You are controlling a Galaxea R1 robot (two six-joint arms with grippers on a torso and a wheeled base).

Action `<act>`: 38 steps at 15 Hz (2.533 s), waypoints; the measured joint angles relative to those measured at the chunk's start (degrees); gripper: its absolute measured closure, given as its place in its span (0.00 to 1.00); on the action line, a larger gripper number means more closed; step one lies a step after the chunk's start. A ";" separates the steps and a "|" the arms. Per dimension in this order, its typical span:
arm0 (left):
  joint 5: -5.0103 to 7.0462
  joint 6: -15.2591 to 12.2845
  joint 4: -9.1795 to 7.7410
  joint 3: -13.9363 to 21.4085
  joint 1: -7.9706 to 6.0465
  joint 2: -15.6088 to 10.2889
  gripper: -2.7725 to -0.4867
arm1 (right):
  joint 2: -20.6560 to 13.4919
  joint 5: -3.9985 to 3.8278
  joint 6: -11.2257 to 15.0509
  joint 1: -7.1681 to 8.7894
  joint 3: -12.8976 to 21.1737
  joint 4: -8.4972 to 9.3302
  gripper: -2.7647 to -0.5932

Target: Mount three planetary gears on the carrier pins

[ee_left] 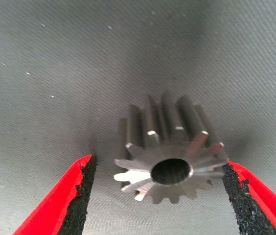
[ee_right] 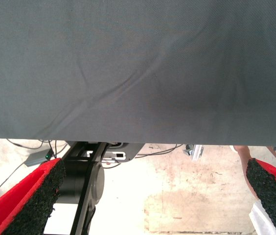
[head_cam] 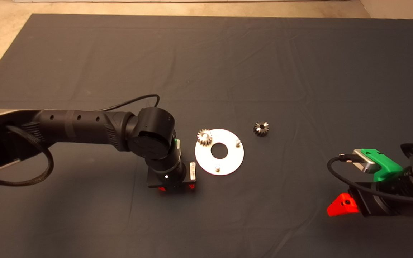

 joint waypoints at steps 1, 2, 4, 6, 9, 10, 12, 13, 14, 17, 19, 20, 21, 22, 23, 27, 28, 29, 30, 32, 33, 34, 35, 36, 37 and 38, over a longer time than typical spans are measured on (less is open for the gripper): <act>0.01 0.02 0.00 0.00 0.00 0.00 0.43 | 0.01 0.01 0.00 0.00 0.00 -0.01 0.00; 0.02 0.04 0.02 0.00 0.00 0.27 0.43 | 0.00 0.00 0.00 0.00 0.00 0.00 0.00; 0.03 0.22 0.04 0.00 -0.02 0.79 0.43 | 0.01 0.00 0.00 0.00 0.00 0.00 0.00; 0.02 0.24 0.06 0.00 -0.02 1.20 0.43 | 0.01 0.00 0.00 0.00 0.00 0.00 0.00; 0.03 0.64 0.37 0.00 -0.05 1.27 0.43 | 0.01 0.00 0.00 0.00 0.00 0.00 0.00; 0.03 0.74 0.48 0.00 -0.04 1.27 0.43 | 0.01 0.01 0.00 0.00 0.00 0.00 0.00; 0.08 0.94 1.31 -0.02 -0.05 1.45 0.43 | 0.04 0.00 0.00 0.00 0.00 0.00 0.00; 0.08 1.24 1.77 -0.02 -0.05 1.57 0.43 | 0.01 0.02 0.00 0.00 0.00 0.00 0.00; 0.06 1.94 1.90 -0.02 -0.05 1.60 0.43 | 0.03 0.02 0.00 0.00 0.00 0.00 0.00; 0.10 2.89 2.16 -0.02 -0.05 1.73 0.43 | 0.04 0.02 0.00 0.00 0.00 0.00 0.00; 0.16 3.47 2.45 -0.04 -0.05 1.73 0.45 | 0.01 0.02 0.00 0.00 0.00 0.00 0.00; 0.41 3.67 2.49 -0.09 -0.05 1.71 0.48 | 0.01 0.00 0.00 0.00 0.00 0.00 0.00; 0.41 3.91 2.51 -0.09 -0.05 1.65 0.48 | 0.01 0.02 0.00 0.00 0.00 0.00 0.00; 0.41 4.25 2.54 -0.09 -0.05 1.42 0.48 | 0.01 0.02 0.00 0.00 0.00 0.00 0.00; 0.41 5.02 2.56 -0.22 -0.06 1.40 0.49 | 0.01 0.00 0.00 0.00 0.00 0.00 0.00; 0.44 5.87 2.54 -0.46 -0.16 1.21 0.54 | 0.04 0.02 0.00 0.00 0.00 0.00 0.00; 0.44 6.34 2.62 -0.48 -0.20 1.21 0.55 | 0.04 0.02 0.00 0.00 0.00 0.00 0.00; 0.61 6.60 2.62 -0.56 -0.20 1.18 0.61 | 0.01 0.00 0.00 0.00 0.00 0.00 0.00; 0.55 6.73 2.62 -0.59 -0.20 1.08 0.61 | 0.03 0.00 0.00 0.00 0.00 0.00 0.00; 0.52 7.11 2.67 -0.59 -0.20 1.10 0.61 | 0.15 0.04 0.00 0.00 0.00 0.00 0.00; 0.69 7.34 2.68 -0.59 -0.20 1.07 0.64 | 0.15 0.02 0.00 0.00 0.00 0.00 0.00; 0.78 7.53 2.73 -0.59 -0.20 1.07 0.67 | 0.15 0.02 0.00 0.00 0.00 0.00 0.00; 0.67 7.56 2.76 -0.59 -0.20 1.07 0.67 | 0.15 0.02 0.00 0.00 0.00 0.00 0.00; 0.67 7.62 2.78 -0.59 -0.20 1.07 0.67 | 0.17 0.02 0.00 0.00 0.00 0.00 0.00; 0.70 7.75 2.77 -0.61 -0.20 1.07 0.67 | 0.15 0.02 0.00 0.00 0.00 0.00 0.00; 0.69 7.75 2.76 -0.69 -0.22 1.07 0.67 | 0.15 0.02 0.00 0.00 0.00 0.00 0.00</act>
